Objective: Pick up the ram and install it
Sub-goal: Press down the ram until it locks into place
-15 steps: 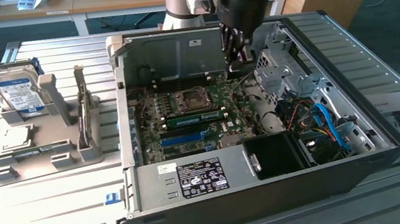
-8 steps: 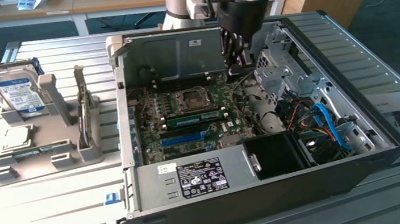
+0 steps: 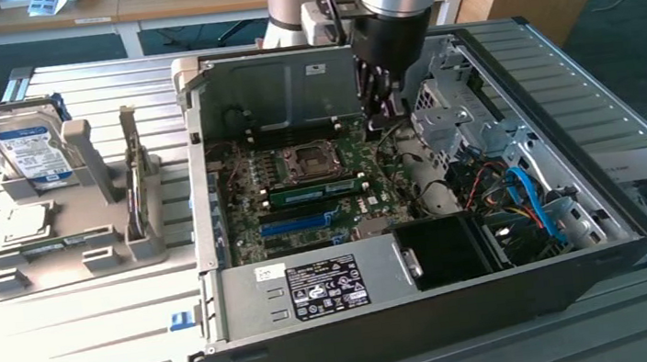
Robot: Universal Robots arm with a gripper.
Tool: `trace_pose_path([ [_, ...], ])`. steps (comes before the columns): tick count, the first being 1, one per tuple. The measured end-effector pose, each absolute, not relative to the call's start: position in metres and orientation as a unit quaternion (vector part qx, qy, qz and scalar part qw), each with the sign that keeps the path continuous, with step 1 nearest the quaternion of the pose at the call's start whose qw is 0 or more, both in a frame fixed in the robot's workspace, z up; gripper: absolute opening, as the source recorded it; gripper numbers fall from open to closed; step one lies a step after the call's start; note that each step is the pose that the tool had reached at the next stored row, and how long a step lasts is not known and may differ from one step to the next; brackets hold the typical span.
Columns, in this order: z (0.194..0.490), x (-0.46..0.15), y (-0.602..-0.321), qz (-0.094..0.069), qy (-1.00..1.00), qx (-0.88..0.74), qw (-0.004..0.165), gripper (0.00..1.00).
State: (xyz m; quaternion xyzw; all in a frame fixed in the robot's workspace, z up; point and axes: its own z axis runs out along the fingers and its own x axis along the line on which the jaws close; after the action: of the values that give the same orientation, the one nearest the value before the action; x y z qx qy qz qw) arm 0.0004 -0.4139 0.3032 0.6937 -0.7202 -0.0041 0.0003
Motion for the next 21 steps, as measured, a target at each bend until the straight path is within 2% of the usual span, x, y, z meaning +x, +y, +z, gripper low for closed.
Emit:
trace_pose_path([
  [21, 0.269, 0.0, -0.414, -0.004, -0.721, 0.693, 0.0, 0.1],
])
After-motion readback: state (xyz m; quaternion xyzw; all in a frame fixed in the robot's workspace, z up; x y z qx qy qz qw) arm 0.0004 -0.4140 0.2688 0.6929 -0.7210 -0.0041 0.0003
